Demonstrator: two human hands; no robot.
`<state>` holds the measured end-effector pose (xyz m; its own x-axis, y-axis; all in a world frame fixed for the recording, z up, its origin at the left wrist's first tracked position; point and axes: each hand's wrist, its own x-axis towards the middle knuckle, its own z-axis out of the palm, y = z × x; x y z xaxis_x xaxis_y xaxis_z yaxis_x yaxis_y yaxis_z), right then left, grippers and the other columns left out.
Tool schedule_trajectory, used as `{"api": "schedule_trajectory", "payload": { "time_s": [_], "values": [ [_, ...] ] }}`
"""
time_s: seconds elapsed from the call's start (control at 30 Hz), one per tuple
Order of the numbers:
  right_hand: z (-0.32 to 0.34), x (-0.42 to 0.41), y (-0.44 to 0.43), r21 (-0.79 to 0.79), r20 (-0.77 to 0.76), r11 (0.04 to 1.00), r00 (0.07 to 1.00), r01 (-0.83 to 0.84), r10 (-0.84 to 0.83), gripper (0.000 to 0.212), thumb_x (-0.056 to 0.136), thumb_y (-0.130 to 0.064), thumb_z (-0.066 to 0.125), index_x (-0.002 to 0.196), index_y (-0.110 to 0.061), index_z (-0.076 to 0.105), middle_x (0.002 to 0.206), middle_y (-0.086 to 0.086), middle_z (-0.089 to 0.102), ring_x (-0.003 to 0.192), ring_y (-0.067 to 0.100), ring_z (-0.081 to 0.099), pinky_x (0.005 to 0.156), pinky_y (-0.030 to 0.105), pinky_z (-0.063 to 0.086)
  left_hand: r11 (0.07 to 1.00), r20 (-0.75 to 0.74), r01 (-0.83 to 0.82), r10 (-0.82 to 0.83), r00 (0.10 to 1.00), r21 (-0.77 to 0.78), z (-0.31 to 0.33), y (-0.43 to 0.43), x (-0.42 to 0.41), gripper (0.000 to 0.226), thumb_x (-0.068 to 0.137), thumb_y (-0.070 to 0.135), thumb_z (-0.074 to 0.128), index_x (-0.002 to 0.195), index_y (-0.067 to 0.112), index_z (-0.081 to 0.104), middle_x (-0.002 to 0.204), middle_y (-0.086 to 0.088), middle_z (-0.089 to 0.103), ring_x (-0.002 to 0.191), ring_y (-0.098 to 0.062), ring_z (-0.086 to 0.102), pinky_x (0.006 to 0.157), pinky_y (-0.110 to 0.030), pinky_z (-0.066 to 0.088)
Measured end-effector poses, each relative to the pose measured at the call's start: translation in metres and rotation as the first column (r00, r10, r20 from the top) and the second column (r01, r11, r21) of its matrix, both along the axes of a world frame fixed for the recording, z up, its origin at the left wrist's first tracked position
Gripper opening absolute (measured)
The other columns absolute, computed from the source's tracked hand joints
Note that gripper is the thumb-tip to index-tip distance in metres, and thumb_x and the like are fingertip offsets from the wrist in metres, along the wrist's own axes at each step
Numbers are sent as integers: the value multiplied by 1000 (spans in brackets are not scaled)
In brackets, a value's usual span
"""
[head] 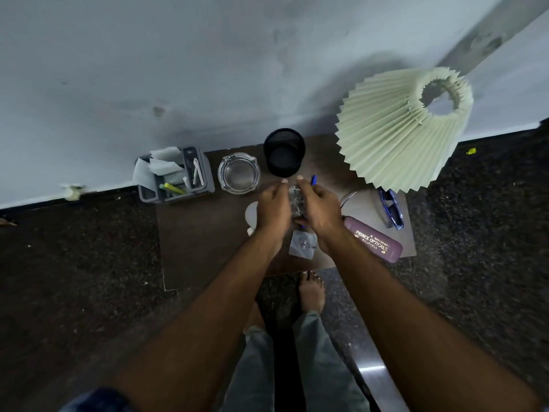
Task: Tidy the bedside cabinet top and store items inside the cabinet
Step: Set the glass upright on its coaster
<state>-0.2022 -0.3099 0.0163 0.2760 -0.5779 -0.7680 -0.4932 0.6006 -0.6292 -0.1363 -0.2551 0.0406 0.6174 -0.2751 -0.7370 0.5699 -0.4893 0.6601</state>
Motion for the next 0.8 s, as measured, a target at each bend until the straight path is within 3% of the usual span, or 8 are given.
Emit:
{"api": "schedule_trajectory", "payload": {
  "time_s": [0.07, 0.27, 0.33, 0.43, 0.53, 0.6, 0.7, 0.8],
  "values": [
    [4, -1, -2, 40, 23, 998, 999, 41, -42, 51, 80, -63, 69, 94, -14, 75, 89, 8, 78, 86, 24, 77, 71, 47, 64, 1000, 14, 0, 0, 1000, 12, 3, -1, -3, 32, 102, 31, 47, 78, 23, 66, 79, 1, 70, 78, -17, 69, 69, -30, 55],
    [32, -10, -9, 35, 2, 996, 997, 82, -82, 44, 80, -42, 80, 97, -2, 72, 89, 14, 77, 79, 28, 77, 66, 50, 64, 997, 90, 2, 5, 996, -75, 10, 9, -17, 27, 102, 26, 48, 97, 22, 74, 96, -2, 76, 94, -21, 73, 89, -44, 58],
    [41, -15, -7, -7, 16, 998, 998, 68, -68, 28, 80, -32, 81, 91, -7, 74, 86, 12, 77, 80, 30, 76, 73, 54, 63, 990, 83, -35, 46, 996, -135, 19, 14, -23, 24, 101, 18, 51, 113, 16, 72, 105, 2, 75, 99, -12, 71, 87, -28, 58],
    [51, -22, -1, -90, 75, 995, 996, 53, -46, 14, 78, -25, 80, 84, -14, 75, 86, 11, 77, 90, 36, 74, 83, 60, 59, 972, -8, -175, 176, 984, -156, 26, 21, -22, 27, 98, 11, 57, 123, 8, 65, 104, 3, 71, 84, 2, 69, 68, -10, 53],
    [59, -22, 9, -135, 156, 990, 988, 31, -10, 19, 80, -17, 79, 98, -13, 75, 97, 9, 77, 96, 31, 73, 88, 54, 59, 940, -199, -316, 289, 937, -125, 30, 26, -8, 29, 93, 20, 65, 116, 3, 67, 102, -16, 74, 87, -27, 73, 75, -33, 60],
    [60, -20, 15, -163, 243, 986, 970, 15, 25, 24, 85, -7, 75, 109, -11, 73, 106, 8, 75, 99, 22, 73, 89, 43, 59, 944, -291, -305, 259, 921, -127, 35, 31, 3, 31, 92, 27, 67, 113, 4, 69, 103, -20, 75, 85, -30, 73, 77, -41, 60],
    [50, -15, 18, -134, 365, 991, 930, -4, 53, 38, 88, 4, 69, 124, -6, 65, 122, 13, 70, 117, 26, 66, 101, 50, 53, 935, -310, -271, 195, 931, -228, 38, 41, 20, 33, 93, 24, 66, 118, 3, 68, 102, -16, 75, 81, -23, 73, 72, -37, 61],
    [44, -5, 17, -75, 430, 994, 897, -77, 102, 55, 83, -3, 71, 136, -8, 57, 132, 10, 66, 128, 25, 60, 108, 54, 47, 911, -306, -260, 160, 939, -320, 40, 50, 37, 35, 95, 17, 63, 123, -3, 63, 101, -15, 73, 82, -21, 73, 66, -32, 61]
  ]
}}
